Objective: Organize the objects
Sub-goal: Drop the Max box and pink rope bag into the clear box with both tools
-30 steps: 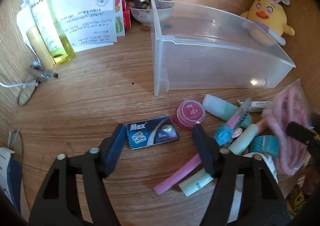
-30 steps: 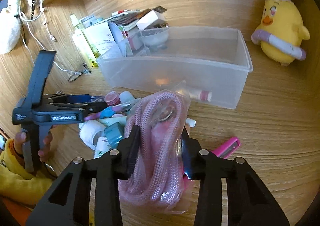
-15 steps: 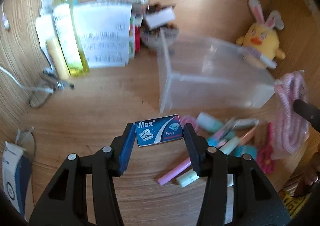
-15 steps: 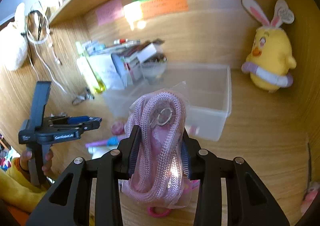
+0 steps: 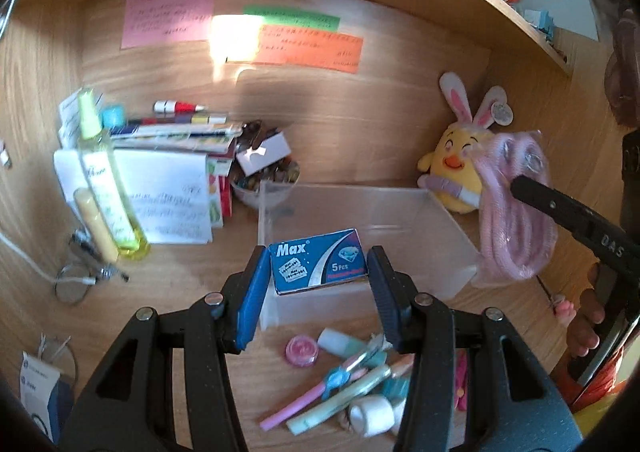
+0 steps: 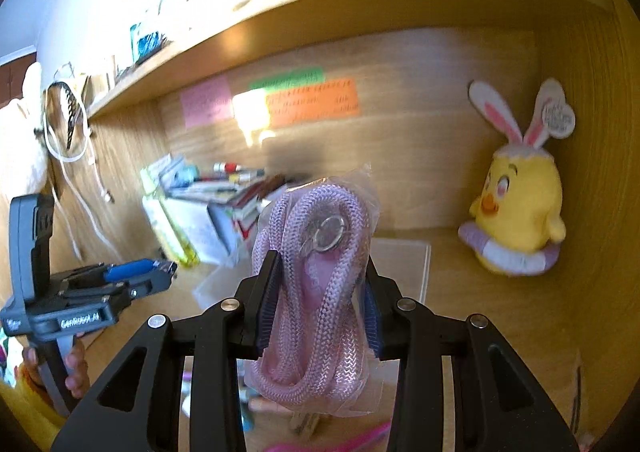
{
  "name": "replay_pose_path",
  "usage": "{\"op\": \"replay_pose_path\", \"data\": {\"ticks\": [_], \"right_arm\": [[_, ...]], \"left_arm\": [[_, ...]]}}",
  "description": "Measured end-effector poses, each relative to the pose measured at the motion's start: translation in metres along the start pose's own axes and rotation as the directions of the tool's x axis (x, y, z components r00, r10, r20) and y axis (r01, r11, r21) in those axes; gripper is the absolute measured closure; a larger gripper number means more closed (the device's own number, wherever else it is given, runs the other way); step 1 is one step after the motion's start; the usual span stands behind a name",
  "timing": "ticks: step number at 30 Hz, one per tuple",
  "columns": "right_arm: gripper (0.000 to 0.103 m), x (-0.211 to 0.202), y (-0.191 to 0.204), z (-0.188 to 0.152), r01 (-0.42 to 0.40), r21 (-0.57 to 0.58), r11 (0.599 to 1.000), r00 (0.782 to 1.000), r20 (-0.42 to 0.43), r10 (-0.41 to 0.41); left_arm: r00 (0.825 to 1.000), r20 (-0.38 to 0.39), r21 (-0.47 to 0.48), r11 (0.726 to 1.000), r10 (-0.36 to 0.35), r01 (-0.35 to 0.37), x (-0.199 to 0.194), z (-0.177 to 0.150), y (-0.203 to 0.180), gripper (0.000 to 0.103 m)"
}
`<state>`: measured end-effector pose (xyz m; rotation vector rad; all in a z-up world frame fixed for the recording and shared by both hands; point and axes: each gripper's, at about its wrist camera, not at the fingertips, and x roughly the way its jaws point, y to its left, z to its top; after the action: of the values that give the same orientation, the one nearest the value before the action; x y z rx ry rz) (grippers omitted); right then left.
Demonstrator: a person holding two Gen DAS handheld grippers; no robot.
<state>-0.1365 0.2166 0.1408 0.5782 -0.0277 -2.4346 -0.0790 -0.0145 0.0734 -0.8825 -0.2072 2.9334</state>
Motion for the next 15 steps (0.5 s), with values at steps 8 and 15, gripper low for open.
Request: {"op": "replay_pose_path", "data": {"ticks": [8,15], "right_arm": [[0.069,0.039,-0.010,0.012,0.058,-0.010,0.998,0.998,-0.036,-0.059],[0.069,0.086,-0.021,-0.005,0.053,0.008,0.999,0.986,-0.158,-0.051]], "left_arm": [[0.998,-0.059,-0.009,1.000,-0.001,0.001,0.042,0.008,0.001,0.054],[0.993,-0.115,0.002,1.000,0.006,-0.005,0.073,0.004,-0.001,0.054]]}}
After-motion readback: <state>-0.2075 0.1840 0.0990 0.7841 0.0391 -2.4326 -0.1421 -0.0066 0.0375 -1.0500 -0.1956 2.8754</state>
